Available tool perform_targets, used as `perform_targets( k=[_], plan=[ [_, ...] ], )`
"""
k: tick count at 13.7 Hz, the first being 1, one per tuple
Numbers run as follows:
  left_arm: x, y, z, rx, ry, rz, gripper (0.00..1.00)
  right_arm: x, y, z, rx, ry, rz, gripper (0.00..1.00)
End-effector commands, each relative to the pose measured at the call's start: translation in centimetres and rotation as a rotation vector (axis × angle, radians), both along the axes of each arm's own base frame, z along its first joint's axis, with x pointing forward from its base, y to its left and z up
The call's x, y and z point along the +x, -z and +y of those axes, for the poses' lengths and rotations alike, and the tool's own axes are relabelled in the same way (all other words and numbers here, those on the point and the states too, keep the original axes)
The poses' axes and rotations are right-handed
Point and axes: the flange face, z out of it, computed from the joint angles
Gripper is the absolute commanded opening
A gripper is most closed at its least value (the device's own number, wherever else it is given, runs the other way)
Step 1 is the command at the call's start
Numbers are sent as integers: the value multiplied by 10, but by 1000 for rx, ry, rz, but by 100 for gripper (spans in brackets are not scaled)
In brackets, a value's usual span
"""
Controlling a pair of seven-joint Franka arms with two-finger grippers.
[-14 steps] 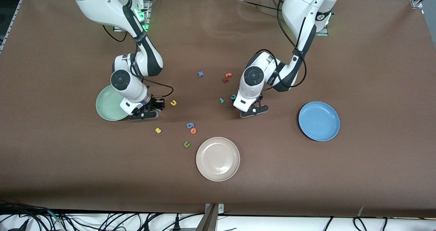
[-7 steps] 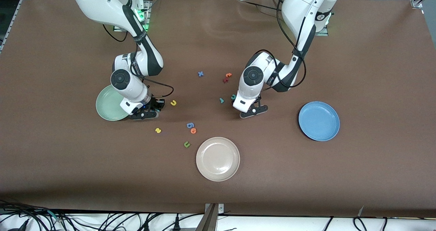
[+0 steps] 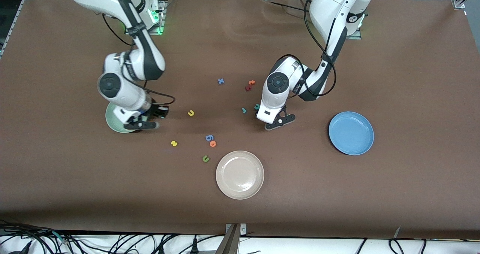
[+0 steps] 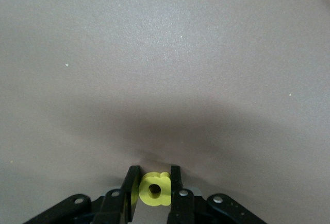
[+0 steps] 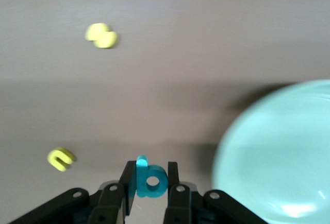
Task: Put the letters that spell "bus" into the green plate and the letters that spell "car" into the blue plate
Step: 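Drop b on green plate with the right gripper while the left gripper drops a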
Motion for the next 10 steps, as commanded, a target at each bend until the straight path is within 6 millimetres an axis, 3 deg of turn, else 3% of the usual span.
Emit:
perform_targets(
  k=[1,4,5,6,10],
  plan=[
    [0,6,-2,20,-17,-3,23,-1,-16,-52,-7,51,43,12],
    [3,3,2,26,-4,-6,19,-4,-10,-131,-31,88,96,12],
    [6,-1,3,23,-8,-10,18,-10,1,-147,-39,97,127,12],
    [11,-7,4,20,-15,-13,17,-16,12,-155,-46,106,148,12],
    [48,-45,41,56,107,95,14,-25,60,-165,-103,118,174,12]
  ],
)
